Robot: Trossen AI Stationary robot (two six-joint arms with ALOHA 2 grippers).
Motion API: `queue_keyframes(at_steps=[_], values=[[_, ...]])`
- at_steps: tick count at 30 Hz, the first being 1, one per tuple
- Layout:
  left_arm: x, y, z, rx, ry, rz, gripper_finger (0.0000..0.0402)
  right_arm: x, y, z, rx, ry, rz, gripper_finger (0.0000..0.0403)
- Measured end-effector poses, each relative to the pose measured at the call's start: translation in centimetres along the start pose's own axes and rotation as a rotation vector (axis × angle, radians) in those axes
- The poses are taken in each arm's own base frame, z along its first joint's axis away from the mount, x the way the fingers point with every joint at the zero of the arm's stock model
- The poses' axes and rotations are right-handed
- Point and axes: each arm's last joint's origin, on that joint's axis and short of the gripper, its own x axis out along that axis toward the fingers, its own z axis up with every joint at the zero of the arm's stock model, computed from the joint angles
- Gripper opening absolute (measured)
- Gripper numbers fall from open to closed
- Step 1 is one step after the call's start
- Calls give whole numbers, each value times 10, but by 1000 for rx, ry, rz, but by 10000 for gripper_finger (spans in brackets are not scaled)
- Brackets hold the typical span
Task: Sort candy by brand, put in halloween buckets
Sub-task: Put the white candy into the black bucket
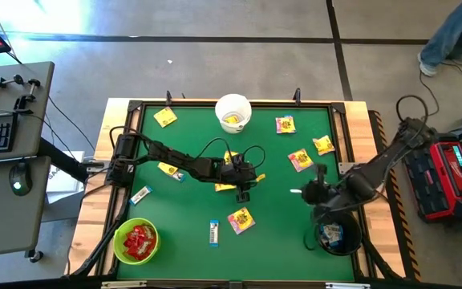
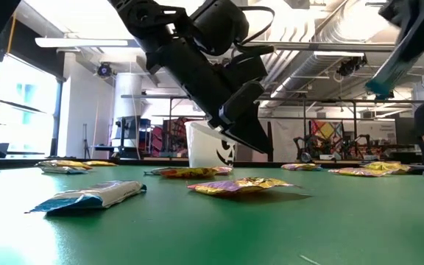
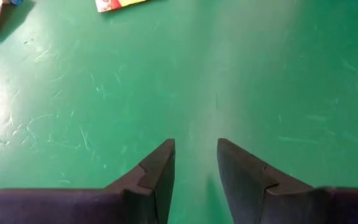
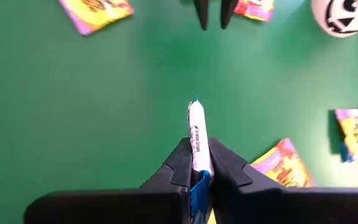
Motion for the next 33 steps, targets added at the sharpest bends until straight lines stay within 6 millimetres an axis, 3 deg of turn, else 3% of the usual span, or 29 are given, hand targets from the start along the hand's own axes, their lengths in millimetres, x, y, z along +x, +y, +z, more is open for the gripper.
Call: queue_keyframes(at_steps=[8,19,24,33], values=[[0,0,0,0,0,0,113,-54,10,-5,126,33,95,14],[0,0,0,8,1,0,113,-87,40,-41,314,99,264,14],[0,0,0,17,1,0,113,-94,44,-55,404,123,257,14],[0,0,0,19,2,-1,113,-85,58,-65,376,205,141,14]])
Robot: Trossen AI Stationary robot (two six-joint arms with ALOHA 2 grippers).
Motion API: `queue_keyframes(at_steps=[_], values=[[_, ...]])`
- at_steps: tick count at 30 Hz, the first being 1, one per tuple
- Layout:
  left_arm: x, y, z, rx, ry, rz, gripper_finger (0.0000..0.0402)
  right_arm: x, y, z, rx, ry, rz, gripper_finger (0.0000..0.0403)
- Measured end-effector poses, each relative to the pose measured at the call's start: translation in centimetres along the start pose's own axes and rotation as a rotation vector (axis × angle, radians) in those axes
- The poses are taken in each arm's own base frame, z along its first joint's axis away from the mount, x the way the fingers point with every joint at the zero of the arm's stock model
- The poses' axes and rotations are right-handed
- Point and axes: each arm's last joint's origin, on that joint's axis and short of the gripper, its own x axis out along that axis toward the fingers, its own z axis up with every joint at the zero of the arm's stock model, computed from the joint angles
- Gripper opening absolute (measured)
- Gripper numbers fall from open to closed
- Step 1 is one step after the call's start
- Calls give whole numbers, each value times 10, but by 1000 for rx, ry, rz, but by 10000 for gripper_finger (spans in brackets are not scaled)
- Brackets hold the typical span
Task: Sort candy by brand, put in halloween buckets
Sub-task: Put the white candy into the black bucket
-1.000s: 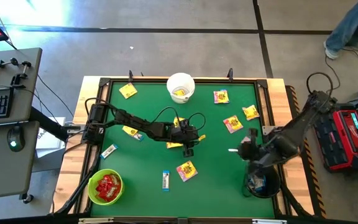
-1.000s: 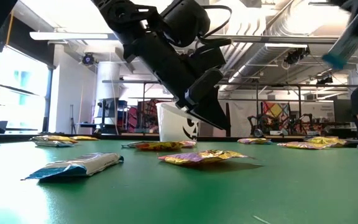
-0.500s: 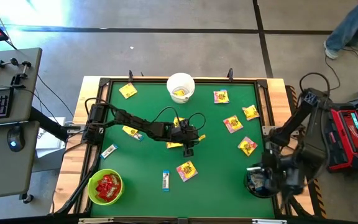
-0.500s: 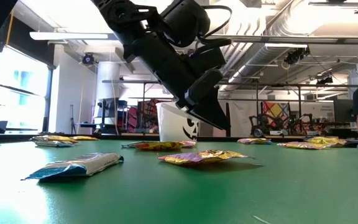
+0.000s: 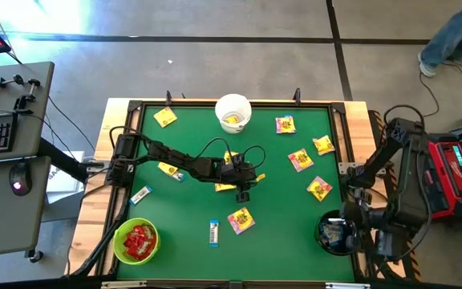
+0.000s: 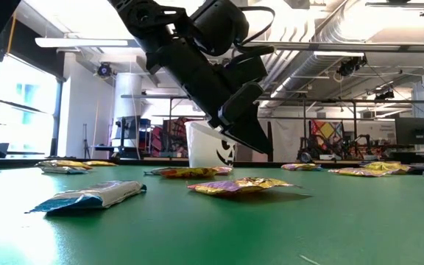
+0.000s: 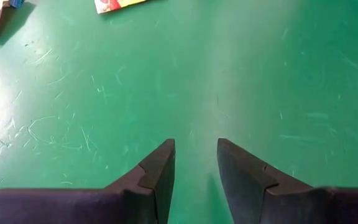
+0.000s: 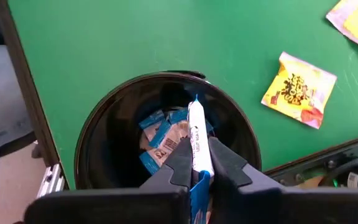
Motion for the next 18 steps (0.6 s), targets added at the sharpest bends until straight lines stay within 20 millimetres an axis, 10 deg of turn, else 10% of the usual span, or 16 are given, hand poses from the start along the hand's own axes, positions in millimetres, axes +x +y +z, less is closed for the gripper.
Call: queue_keyframes(at_steps=[18], values=[[0,0,-3,4,35,-9,113,30,22,-6,53,134,-178,76]])
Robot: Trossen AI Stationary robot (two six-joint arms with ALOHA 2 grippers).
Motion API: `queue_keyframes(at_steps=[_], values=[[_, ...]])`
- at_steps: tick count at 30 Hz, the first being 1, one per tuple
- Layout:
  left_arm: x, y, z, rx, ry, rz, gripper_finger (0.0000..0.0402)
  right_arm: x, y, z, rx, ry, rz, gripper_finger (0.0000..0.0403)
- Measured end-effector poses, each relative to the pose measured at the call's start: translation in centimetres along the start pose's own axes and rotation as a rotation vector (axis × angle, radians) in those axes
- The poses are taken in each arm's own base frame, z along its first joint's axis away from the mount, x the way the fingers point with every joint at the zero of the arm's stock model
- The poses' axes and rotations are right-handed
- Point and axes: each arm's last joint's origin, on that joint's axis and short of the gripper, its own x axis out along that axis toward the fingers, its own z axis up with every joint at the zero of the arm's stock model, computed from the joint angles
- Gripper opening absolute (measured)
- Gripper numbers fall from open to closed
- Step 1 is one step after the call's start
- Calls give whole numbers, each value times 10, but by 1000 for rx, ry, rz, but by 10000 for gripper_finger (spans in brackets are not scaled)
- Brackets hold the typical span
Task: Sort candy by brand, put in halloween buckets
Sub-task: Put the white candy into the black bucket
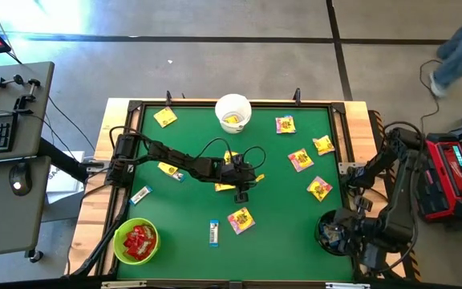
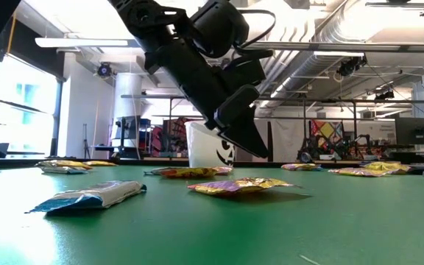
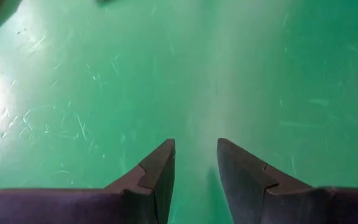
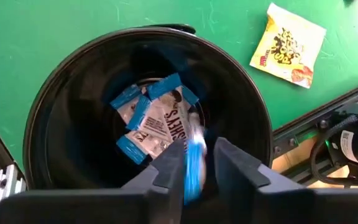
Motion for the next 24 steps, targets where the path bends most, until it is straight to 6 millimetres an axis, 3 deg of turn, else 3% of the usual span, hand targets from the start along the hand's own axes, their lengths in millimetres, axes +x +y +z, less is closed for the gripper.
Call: queue_keyframes(at_steps=[7,17,21,24], values=[[0,0,-1,2,8,0,113,0,0,1,4,5,-1,117],[0,1,0,1,5,2,113,0,-5,-3,64,158,-65,123],[0,1,0,1,5,2,113,-1,-6,-4,89,188,-84,107],[0,1,0,1,6,2,113,-1,-6,-4,88,191,-84,72]])
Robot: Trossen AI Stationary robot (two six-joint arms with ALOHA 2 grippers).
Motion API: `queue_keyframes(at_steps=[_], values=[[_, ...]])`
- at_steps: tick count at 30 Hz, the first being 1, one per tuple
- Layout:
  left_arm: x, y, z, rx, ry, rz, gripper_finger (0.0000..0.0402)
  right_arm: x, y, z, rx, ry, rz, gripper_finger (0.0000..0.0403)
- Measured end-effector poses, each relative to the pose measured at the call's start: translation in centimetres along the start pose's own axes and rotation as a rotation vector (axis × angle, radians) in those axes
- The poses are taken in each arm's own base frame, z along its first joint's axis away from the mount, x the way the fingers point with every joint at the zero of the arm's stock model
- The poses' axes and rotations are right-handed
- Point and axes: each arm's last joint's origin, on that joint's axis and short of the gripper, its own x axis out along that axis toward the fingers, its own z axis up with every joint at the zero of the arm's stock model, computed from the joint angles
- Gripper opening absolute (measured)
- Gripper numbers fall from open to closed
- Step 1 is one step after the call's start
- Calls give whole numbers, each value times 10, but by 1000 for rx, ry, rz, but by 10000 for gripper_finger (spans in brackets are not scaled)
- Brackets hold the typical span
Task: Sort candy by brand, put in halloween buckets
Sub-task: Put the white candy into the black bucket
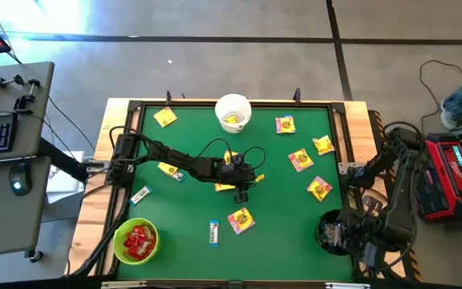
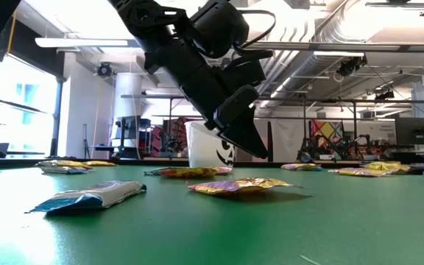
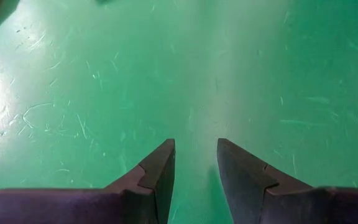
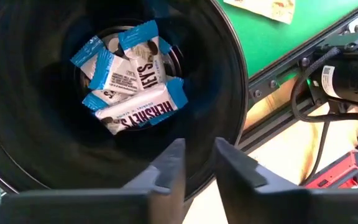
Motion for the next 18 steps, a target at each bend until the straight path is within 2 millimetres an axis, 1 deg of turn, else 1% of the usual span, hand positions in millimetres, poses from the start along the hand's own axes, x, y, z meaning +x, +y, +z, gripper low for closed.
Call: queue_keyframes(at_steps=[3,5,9,12,18], values=[[0,0,-1,1,6,0,113,0,0,0,-4,0,0,23],[0,0,-1,2,11,1,113,0,0,0,-17,-3,1,7],[0,0,-1,2,13,1,113,0,0,2,-40,-52,12,14],[0,0,-1,2,13,1,113,-2,-1,3,-54,-83,23,3],[0,0,-1,2,15,1,113,-5,-5,4,-56,-108,38,1]])
